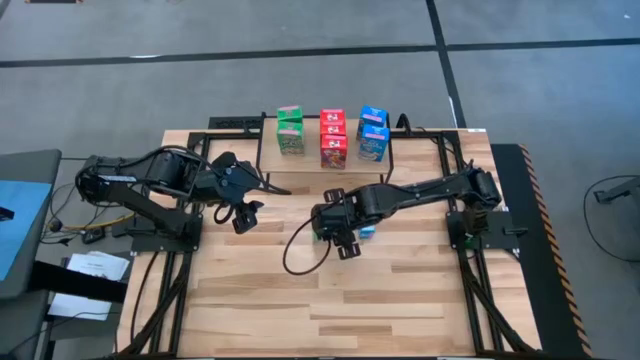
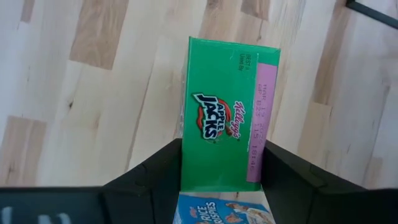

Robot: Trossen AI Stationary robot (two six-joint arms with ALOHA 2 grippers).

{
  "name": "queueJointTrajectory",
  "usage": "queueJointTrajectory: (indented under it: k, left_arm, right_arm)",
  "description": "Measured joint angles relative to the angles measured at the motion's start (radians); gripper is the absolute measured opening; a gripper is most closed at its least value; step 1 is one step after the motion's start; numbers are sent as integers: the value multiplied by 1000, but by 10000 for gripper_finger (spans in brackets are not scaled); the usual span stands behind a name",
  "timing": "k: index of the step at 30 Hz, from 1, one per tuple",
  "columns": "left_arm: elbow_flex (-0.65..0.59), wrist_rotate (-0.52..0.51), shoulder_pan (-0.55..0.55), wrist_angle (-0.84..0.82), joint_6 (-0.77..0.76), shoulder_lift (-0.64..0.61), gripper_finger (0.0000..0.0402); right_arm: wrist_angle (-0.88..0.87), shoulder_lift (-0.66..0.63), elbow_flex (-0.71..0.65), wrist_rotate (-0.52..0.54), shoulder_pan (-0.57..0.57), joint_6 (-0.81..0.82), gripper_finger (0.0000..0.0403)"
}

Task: Stack cereal on shelf
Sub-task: Put the green cereal box on the shelf aligned with the other green cereal boxes

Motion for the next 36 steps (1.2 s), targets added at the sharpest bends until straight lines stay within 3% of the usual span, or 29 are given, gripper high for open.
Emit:
queueJointTrajectory:
  k: [16,27,36]
  left_arm:
    - [0,-1,0,-1,0,0,255]
    - [0,-11,0,0,1,0,255]
    - [0,-19,0,51,-22,0,255]
  right_arm:
    - [-19,33,1,-28,-21,-23,261]
    - [-32,34,2,-24,-19,5,261]
    - [-186,23,139,-24,-26,99,260]
